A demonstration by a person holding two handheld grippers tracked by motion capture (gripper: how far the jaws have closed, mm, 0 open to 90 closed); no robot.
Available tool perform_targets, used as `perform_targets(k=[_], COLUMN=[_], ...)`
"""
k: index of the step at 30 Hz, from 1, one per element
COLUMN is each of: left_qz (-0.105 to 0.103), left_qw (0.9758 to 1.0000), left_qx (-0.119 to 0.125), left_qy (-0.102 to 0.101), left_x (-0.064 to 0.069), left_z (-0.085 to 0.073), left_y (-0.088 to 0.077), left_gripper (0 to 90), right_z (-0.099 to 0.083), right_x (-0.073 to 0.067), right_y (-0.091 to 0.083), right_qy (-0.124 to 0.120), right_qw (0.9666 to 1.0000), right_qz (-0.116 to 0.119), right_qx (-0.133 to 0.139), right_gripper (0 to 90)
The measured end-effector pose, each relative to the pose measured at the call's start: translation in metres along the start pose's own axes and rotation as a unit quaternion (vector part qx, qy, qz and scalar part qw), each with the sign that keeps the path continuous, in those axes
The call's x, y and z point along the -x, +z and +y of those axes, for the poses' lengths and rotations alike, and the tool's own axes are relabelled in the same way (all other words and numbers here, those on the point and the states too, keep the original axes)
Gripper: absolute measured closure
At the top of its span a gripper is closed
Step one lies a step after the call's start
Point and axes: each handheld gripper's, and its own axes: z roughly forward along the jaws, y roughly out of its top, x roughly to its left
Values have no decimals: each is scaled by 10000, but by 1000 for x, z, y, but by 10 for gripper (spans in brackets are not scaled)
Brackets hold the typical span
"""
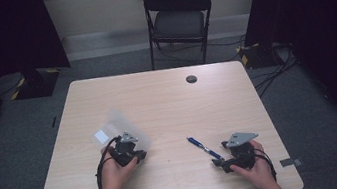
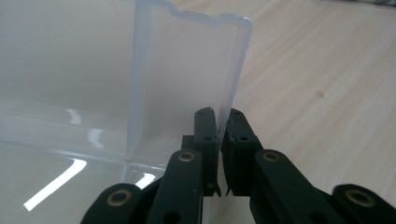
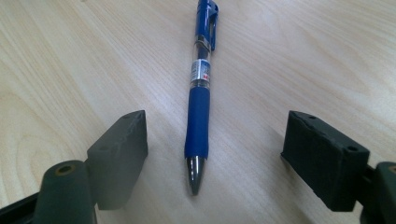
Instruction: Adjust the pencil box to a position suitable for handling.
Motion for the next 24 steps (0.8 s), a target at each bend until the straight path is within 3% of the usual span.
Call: perform_targets(k=[6,9,12,13,14,15,16,17,21,24], left_qz=[-110,-168,-106,-106,-4,-4,134,136,207,290], left_qw=[9998,9998,9996,9996,9992,9992,9981,9973,9957,9934], left_qx=[-170,-75,254,254,406,406,599,695,842,938], left_qy=[93,57,-37,-37,-28,-28,-92,-208,-316,-589], left_x=[4,4,5,5,3,3,2,2,-2,-3], left_z=[-6,-7,-2,-2,3,3,7,9,15,21], left_y=[-9,-14,-24,-24,-30,-30,-33,-33,-29,-22], left_gripper=[844,834,712,677,628,579,546,545,472,437], right_z=[0,0,0,0,0,0,0,0,0,0], right_x=[0,0,0,0,0,0,0,0,0,0], right_y=[0,0,0,0,0,0,0,0,0,0], right_qy=[1,0,0,0,2,2,0,0,0,0], right_qw=[10000,10000,10000,10000,10000,10000,10000,10000,10000,10000], right_qz=[-5,-6,-6,-6,-6,-6,-6,-6,-6,-6], right_qx=[0,1,1,1,1,1,1,2,1,1], right_gripper=[210,210,210,210,210,210,210,210,210,210])
